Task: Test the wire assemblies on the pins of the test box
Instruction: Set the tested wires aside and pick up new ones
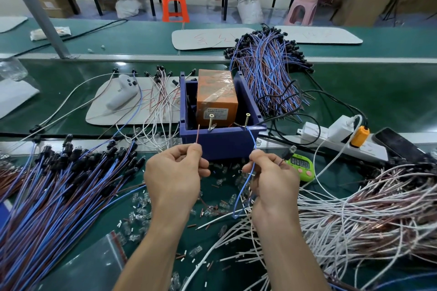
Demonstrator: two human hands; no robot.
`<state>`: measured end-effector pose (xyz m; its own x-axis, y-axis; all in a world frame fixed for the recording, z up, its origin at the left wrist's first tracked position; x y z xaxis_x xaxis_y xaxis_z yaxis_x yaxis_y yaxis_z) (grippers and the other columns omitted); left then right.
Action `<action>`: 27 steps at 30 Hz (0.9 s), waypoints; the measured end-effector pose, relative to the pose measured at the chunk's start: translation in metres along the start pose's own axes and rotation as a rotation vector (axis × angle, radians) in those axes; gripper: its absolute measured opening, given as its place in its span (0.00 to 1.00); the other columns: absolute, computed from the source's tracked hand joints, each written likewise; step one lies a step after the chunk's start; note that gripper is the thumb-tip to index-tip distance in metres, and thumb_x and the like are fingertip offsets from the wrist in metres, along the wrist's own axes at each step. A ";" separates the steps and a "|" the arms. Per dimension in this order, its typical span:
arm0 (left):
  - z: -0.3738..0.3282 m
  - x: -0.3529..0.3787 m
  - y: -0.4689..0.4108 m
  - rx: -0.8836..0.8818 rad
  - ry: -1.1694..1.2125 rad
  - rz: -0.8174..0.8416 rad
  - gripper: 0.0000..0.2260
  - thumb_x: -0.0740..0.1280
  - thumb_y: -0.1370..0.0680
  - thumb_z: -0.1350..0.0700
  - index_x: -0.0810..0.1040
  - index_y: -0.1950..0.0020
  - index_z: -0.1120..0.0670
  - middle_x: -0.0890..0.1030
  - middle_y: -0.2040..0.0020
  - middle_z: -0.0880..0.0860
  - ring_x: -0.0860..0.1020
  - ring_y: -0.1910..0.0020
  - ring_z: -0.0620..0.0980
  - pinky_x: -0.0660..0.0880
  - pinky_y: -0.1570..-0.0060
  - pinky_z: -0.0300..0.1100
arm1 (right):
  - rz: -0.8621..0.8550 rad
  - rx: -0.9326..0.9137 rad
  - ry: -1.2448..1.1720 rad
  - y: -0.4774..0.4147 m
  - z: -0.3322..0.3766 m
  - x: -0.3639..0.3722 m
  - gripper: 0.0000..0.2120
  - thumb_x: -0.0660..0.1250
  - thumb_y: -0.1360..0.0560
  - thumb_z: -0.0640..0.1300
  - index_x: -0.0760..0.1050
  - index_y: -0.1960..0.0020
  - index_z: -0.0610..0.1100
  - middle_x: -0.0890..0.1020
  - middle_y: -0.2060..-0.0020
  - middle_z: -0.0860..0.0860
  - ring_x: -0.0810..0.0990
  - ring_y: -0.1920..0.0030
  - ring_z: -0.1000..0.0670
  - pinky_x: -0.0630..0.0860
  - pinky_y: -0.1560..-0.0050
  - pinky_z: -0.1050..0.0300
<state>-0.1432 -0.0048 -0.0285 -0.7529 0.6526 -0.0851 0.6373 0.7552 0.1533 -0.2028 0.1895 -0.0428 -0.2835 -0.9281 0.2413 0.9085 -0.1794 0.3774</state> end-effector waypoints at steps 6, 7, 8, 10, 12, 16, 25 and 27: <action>-0.003 -0.002 0.001 0.027 0.013 -0.024 0.12 0.73 0.22 0.53 0.85 0.63 0.38 0.84 0.70 0.49 0.83 0.74 0.49 0.79 0.65 0.45 | 0.055 -0.027 -0.048 0.004 0.000 -0.001 0.22 0.71 0.23 0.37 0.77 0.75 0.48 0.79 0.75 0.45 0.63 0.78 0.53 0.63 0.79 0.65; -0.003 -0.002 0.001 0.031 0.016 -0.024 0.12 0.73 0.22 0.53 0.85 0.63 0.38 0.84 0.70 0.49 0.83 0.74 0.49 0.79 0.65 0.45 | 0.043 -0.030 -0.055 0.004 0.001 -0.001 0.22 0.71 0.23 0.36 0.77 0.74 0.47 0.79 0.75 0.45 0.62 0.79 0.53 0.63 0.79 0.65; -0.002 -0.002 0.001 0.031 0.018 -0.023 0.12 0.73 0.22 0.53 0.85 0.63 0.38 0.84 0.70 0.50 0.83 0.74 0.49 0.79 0.65 0.45 | 0.028 -0.032 -0.055 0.003 0.002 -0.002 0.21 0.71 0.23 0.36 0.77 0.74 0.47 0.79 0.75 0.45 0.62 0.79 0.54 0.63 0.78 0.66; -0.002 -0.002 0.002 0.025 0.020 -0.019 0.11 0.73 0.22 0.52 0.85 0.62 0.38 0.84 0.70 0.50 0.83 0.73 0.49 0.79 0.66 0.45 | 0.008 -0.037 -0.039 0.000 0.004 0.000 0.22 0.71 0.23 0.36 0.78 0.75 0.47 0.79 0.75 0.46 0.65 0.80 0.55 0.65 0.74 0.64; -0.002 -0.001 0.002 0.016 0.020 -0.017 0.12 0.73 0.22 0.53 0.84 0.63 0.38 0.84 0.70 0.50 0.84 0.73 0.49 0.77 0.69 0.44 | 0.009 -0.043 -0.024 -0.001 0.006 0.003 0.23 0.72 0.23 0.36 0.79 0.76 0.48 0.79 0.76 0.46 0.67 0.80 0.57 0.64 0.68 0.60; -0.003 -0.002 0.001 0.022 0.008 -0.019 0.12 0.73 0.22 0.52 0.84 0.62 0.36 0.84 0.70 0.49 0.84 0.73 0.48 0.76 0.70 0.43 | 0.030 -0.030 0.022 0.000 0.003 0.006 0.21 0.72 0.23 0.37 0.78 0.74 0.47 0.80 0.76 0.46 0.66 0.81 0.57 0.64 0.72 0.62; -0.001 0.000 0.001 0.007 -0.007 -0.010 0.11 0.73 0.22 0.53 0.85 0.63 0.41 0.84 0.70 0.50 0.83 0.73 0.48 0.79 0.64 0.46 | 0.039 -0.005 0.031 0.002 -0.001 0.007 0.16 0.72 0.23 0.38 0.76 0.68 0.45 0.80 0.74 0.44 0.67 0.81 0.57 0.64 0.70 0.60; -0.001 0.000 0.000 0.007 -0.005 -0.010 0.10 0.73 0.22 0.53 0.85 0.64 0.46 0.84 0.70 0.50 0.83 0.73 0.49 0.78 0.65 0.45 | 0.047 -0.006 0.040 0.001 -0.001 0.007 0.16 0.72 0.23 0.38 0.76 0.68 0.45 0.80 0.74 0.45 0.66 0.81 0.57 0.65 0.72 0.63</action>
<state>-0.1428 -0.0048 -0.0276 -0.7586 0.6450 -0.0921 0.6305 0.7624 0.1455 -0.2031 0.1824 -0.0418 -0.2281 -0.9479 0.2226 0.9225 -0.1373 0.3607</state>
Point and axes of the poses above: each hand's wrist, its own y-axis away from the middle knuckle, its own x-axis out of the palm, z = x × y, the point moved 7 cm from there along -y, towards the middle knuckle
